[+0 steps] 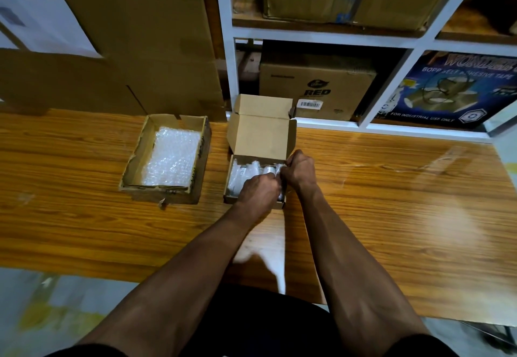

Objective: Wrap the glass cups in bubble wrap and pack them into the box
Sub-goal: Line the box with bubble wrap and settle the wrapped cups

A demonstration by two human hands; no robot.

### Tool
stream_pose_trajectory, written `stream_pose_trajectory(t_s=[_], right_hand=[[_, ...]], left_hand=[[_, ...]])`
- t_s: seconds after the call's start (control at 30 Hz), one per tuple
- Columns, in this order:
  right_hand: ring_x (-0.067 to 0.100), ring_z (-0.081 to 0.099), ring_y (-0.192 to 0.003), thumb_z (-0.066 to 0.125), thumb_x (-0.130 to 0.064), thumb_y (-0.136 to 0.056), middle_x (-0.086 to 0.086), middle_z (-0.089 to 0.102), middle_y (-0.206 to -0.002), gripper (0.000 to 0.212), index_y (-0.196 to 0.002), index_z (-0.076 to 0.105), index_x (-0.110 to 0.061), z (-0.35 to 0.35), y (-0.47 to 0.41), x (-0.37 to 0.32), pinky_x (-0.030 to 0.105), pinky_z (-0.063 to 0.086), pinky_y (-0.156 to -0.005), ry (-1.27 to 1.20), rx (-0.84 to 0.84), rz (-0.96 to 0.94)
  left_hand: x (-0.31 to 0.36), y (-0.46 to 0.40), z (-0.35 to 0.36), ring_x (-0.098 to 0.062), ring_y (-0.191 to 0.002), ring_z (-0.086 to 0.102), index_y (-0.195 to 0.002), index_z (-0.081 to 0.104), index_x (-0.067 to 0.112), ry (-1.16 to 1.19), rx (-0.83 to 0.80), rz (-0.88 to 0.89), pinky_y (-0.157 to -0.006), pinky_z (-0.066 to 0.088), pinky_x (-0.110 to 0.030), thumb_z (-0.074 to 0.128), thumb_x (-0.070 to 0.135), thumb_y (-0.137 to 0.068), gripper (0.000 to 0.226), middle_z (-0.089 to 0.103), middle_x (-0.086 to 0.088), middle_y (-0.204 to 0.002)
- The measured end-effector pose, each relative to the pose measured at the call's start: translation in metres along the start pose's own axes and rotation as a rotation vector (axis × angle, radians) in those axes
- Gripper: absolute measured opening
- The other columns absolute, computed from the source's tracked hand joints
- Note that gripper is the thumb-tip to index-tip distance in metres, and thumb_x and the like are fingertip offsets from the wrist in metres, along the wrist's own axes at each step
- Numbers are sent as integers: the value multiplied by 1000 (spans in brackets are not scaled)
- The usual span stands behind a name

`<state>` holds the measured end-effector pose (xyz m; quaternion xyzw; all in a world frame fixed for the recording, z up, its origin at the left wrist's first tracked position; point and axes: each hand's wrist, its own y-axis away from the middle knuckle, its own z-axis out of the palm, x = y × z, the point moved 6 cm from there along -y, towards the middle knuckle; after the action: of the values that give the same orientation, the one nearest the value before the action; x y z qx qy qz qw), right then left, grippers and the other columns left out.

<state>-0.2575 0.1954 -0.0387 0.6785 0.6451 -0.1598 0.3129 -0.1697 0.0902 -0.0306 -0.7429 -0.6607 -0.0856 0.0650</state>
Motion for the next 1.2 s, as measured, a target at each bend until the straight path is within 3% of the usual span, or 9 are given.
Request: stream_pose_trajectory(t_s=[0.07, 0.27, 0.43, 0.5, 0.6, 0.7, 0.87, 1.07, 1.2], right_hand=[[26, 63, -94, 78, -11, -87, 13, 65, -106, 28, -109, 62, -7, 1, 1, 0, 38, 58, -78, -2, 12, 3], [29, 68, -80, 74, -18, -90, 11, 70, -91, 12, -97, 67, -11, -4, 12, -6, 40, 61, -70, 57, 97, -89], [23, 61, -72, 63, -22, -100, 12, 69, -94, 12, -102, 67, -11, -3, 27, -15, 32, 50, -61, 147, 170, -266], [20, 53, -76, 59, -24, -102, 13, 66, -104, 17, -109, 66, -10, 0, 31, -16, 30, 45, -65, 155, 140, -295], [20, 58, -90, 63, -28, -101, 10, 58, -120, 27, -123, 62, -13, 8, 37, -16, 31, 55, -75, 244, 60, -297], [22, 60, -99, 67, -25, -99, 9, 58, -123, 27, -122, 63, -14, 11, 38, -14, 35, 57, -86, 255, 41, -293], [35, 61, -112, 43, -24, -107, 14, 63, -123, 29, -124, 62, -10, 8, 46, -5, 51, 52, -97, -141, 81, -115], [36, 57, -116, 50, -23, -106, 17, 58, -126, 26, -124, 61, -8, 16, 43, -8, 53, 50, -100, 39, 68, -152], [30, 50, -119, 65, -23, -99, 13, 53, -132, 27, -123, 68, -11, 19, 37, -19, 45, 49, -102, 393, 35, -216]], left_hand=[[-2, 1, -1, -24, -92, 68, -119, 66, 18, 44, 13, 7, -79, 60, -42, 57, 27, -107, 18, 68, -5, -107], [-14, 10, -13, -22, -105, 61, -122, 68, 16, 130, 168, 94, -90, 55, -40, 54, 25, -106, 24, 66, -5, -116], [-57, 21, -30, -23, -107, 60, -129, 67, 11, 205, 336, -109, -88, 55, -37, 65, 13, -95, 35, 64, -7, -120], [-76, 23, -28, -27, -110, 59, -131, 66, 11, 227, 296, -162, -89, 55, -39, 68, 19, -94, 39, 63, -10, -121], [-86, 24, -22, -30, -114, 59, -137, 67, 10, 236, 194, -137, -91, 54, -41, 72, 25, -95, 44, 63, -13, -126], [-81, 21, -20, -29, -115, 59, -136, 68, 11, 202, 157, -80, -91, 50, -37, 71, 24, -98, 41, 63, -11, -127], [-75, 12, -16, -26, -111, 59, -133, 70, 11, 188, 113, -73, -95, 48, -35, 69, 22, -99, 36, 61, -10, -125], [-74, 14, -15, -27, -112, 58, -136, 66, 11, 180, 120, -60, -95, 47, -35, 69, 25, -100, 39, 59, -10, -125], [-79, 16, -8, -27, -122, 52, -150, 53, 13, 165, 47, -64, -102, 46, -38, 65, 48, -100, 63, 54, -9, -136]])
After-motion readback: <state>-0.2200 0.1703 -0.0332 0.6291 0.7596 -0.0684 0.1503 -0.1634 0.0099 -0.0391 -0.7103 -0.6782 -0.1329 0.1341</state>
